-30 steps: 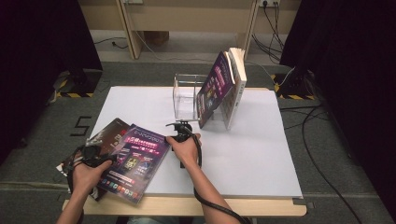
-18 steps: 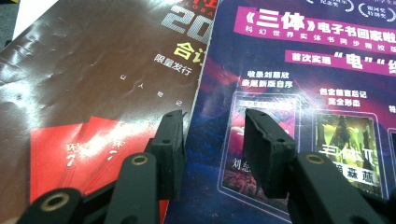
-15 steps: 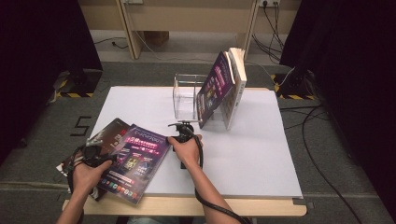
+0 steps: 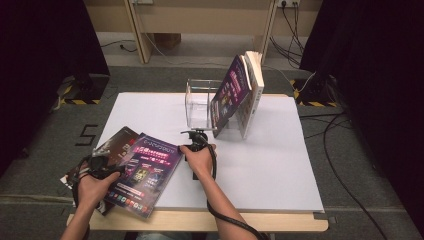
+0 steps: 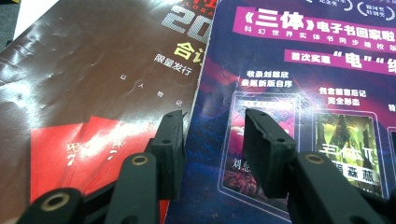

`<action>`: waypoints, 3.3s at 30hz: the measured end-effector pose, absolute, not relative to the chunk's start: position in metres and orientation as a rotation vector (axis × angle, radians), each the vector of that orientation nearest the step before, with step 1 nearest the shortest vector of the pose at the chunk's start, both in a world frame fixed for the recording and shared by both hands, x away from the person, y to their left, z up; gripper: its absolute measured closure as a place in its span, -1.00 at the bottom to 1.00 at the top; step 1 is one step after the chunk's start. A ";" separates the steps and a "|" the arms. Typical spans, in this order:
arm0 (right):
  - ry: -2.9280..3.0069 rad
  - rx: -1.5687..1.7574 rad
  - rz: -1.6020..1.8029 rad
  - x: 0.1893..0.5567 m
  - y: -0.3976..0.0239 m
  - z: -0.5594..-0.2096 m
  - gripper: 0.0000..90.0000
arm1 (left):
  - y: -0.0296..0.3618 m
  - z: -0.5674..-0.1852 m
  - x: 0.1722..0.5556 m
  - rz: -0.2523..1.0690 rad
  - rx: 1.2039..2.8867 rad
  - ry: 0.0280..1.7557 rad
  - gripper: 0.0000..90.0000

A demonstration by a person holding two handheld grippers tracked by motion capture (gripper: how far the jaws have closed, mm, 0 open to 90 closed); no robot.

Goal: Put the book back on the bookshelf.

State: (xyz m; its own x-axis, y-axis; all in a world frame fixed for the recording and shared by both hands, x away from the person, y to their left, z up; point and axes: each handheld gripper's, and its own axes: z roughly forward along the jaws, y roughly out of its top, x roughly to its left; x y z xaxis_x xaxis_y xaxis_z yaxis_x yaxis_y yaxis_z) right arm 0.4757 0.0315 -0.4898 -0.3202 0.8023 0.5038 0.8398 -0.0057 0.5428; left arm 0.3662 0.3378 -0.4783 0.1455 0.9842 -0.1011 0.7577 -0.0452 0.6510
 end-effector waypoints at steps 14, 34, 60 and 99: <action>-2.113 -1.793 -1.319 0.472 0.027 -0.478 0.56 | 0.337 -0.478 0.366 0.519 1.858 1.662 0.30; -2.115 -1.801 -1.317 0.470 0.029 -0.479 0.51 | 0.337 -0.478 0.366 0.521 1.857 1.661 0.30; -2.102 -1.769 -1.365 0.471 0.029 -0.470 0.76 | 0.343 -0.478 0.365 0.506 1.823 1.671 0.33; -2.335 -1.511 -1.774 0.455 0.006 -0.348 0.87 | 0.354 -0.458 0.358 0.488 1.650 1.624 0.28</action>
